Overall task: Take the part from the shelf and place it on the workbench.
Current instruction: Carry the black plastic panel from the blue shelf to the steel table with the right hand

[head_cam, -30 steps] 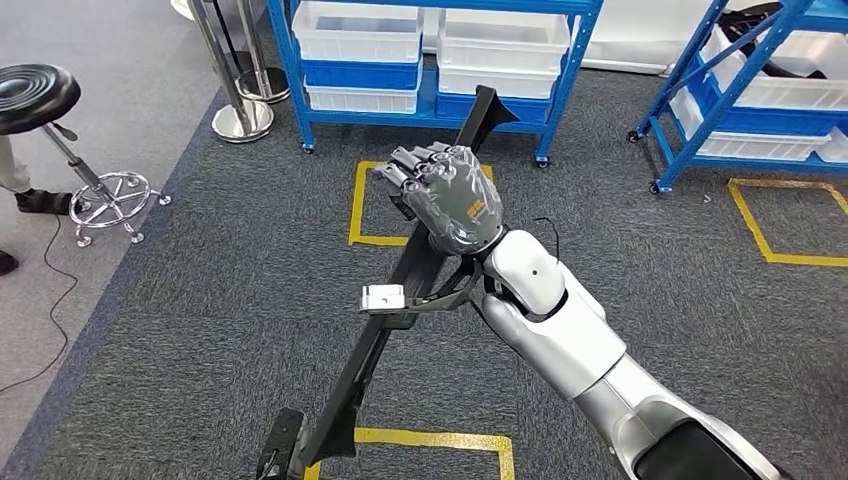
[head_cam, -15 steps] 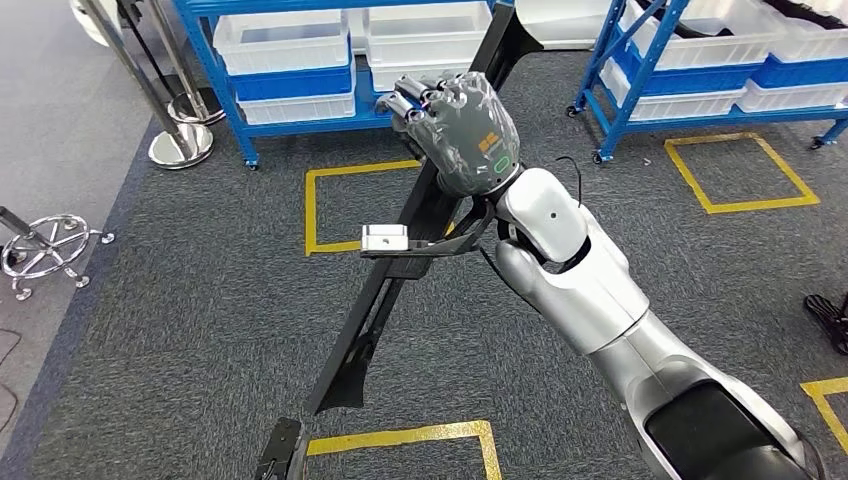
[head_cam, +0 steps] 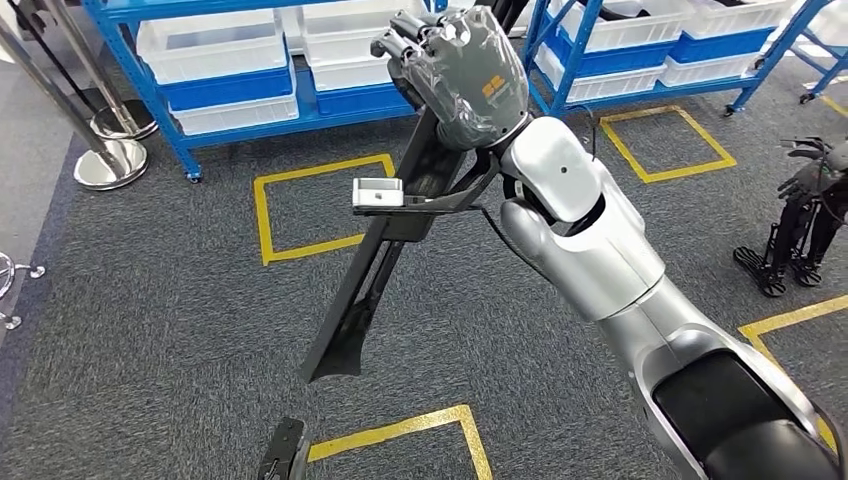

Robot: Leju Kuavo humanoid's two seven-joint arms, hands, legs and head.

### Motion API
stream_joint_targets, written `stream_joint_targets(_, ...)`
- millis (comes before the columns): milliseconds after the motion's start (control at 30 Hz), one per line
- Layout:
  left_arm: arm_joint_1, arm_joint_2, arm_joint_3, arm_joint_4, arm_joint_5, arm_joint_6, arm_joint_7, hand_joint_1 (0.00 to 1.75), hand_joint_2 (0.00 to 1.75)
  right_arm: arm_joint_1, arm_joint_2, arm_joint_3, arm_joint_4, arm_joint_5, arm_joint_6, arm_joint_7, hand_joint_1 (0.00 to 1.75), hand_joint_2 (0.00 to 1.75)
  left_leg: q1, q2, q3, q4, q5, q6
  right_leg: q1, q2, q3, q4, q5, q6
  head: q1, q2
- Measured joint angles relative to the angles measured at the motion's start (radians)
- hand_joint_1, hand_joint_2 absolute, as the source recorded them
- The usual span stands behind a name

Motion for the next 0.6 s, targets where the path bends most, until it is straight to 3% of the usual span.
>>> stream_joint_targets(67, -0.002, -0.001, 0.000, 0.000, -0.001, -0.001, 0.000, 0.00, 0.00, -0.017, 0.001, 0.001, 0.001, 0.000, 0.005, 0.002, 1.75, 1.75, -0.006, 0.018, 0.001, 0.002, -0.005, -0.008, 0.010, -0.037, 0.051, -0.106, 0.034, -0.010, 0.000, 0.000)
stream_joint_targets(100, -0.003, -0.001, 0.000, 0.000, -0.002, -0.001, 0.000, 0.00, 0.00, -0.025, 0.002, 0.002, 0.001, 0.001, 0.009, 0.004, 1.75, 1.75, -0.010, 0.028, 0.002, 0.002, -0.007, -0.014, 0.015, -0.044, 0.058, -0.125, 0.036, -0.016, -0.001, 0.000)
stream_joint_targets(167, -0.006, -0.002, -0.001, 0.000, -0.003, -0.001, 0.002, 0.00, 0.00, -0.036, 0.003, 0.003, 0.005, 0.001, 0.018, 0.007, 1.75, 1.75, -0.013, 0.049, 0.006, 0.001, -0.011, -0.025, 0.017, -0.021, 0.055, -0.128, 0.037, -0.027, -0.001, 0.000)
stream_joint_targets(200, -0.009, -0.002, -0.001, 0.000, -0.003, -0.001, 0.002, 0.00, 0.00, -0.041, 0.003, 0.003, 0.006, 0.001, 0.021, 0.008, 1.75, 1.75, -0.011, 0.047, 0.007, 0.005, -0.017, -0.030, 0.015, -0.010, 0.056, -0.131, 0.039, -0.033, -0.001, 0.000)
stream_joint_targets(267, -0.014, -0.003, -0.001, 0.000, -0.003, -0.001, 0.003, 0.00, 0.00, -0.053, 0.004, 0.003, 0.008, 0.001, 0.025, 0.009, 1.75, 1.75, -0.006, 0.009, -0.014, 0.059, -0.057, -0.037, 0.010, 0.013, 0.059, -0.137, 0.044, -0.046, -0.001, 0.000)
stream_joint_targets(333, -0.013, -0.003, -0.001, 0.000, -0.003, -0.001, 0.004, 0.00, 0.00, -0.060, 0.007, 0.005, 0.010, 0.001, 0.027, 0.010, 1.75, 1.75, -0.003, -0.041, -0.071, 0.186, -0.120, -0.039, 0.010, 0.036, 0.059, -0.138, 0.045, -0.055, -0.001, 0.000)
stream_joint_targets(400, -0.011, -0.003, -0.001, 0.000, -0.003, -0.001, 0.005, 0.00, 0.00, -0.060, 0.008, 0.009, 0.014, 0.001, 0.028, 0.010, 1.75, 1.75, -0.003, -0.057, -0.121, 0.281, -0.143, -0.039, 0.014, 0.066, 0.060, -0.136, 0.044, -0.057, -0.001, 0.000)
stream_joint_targets(433, -0.012, -0.003, -0.001, 0.000, -0.004, -0.002, 0.005, 0.00, 0.00, -0.061, 0.008, 0.010, 0.015, 0.001, 0.029, 0.010, 1.75, 1.75, -0.004, -0.060, -0.123, 0.277, -0.126, -0.038, 0.015, 0.081, 0.060, -0.134, 0.044, -0.057, -0.001, 0.000)
stream_joint_targets(467, -0.013, -0.003, -0.001, 0.000, -0.004, -0.002, 0.005, 0.00, 0.00, -0.062, 0.008, 0.011, 0.016, 0.001, 0.030, 0.010, 1.75, 1.75, -0.004, -0.064, -0.109, 0.236, -0.092, -0.034, 0.016, 0.096, 0.061, -0.132, 0.043, -0.057, -0.001, 0.000)
stream_joint_targets(533, -0.017, -0.003, -0.002, 0.000, -0.006, -0.002, 0.005, 0.00, 0.00, -0.067, 0.008, 0.012, 0.016, 0.001, 0.031, 0.011, 1.75, 1.75, -0.002, -0.099, -0.054, 0.105, -0.022, -0.024, 0.017, 0.122, 0.060, -0.126, 0.041, -0.055, -0.001, 0.000)
stream_joint_targets(600, -0.019, -0.002, -0.002, 0.000, -0.006, -0.002, 0.005, 0.00, 0.00, -0.072, 0.008, 0.013, 0.016, 0.001, 0.035, 0.013, 1.75, 1.75, -0.003, -0.131, -0.020, 0.025, 0.001, -0.018, 0.013, 0.145, 0.053, -0.122, 0.042, -0.047, 0.000, 0.000)
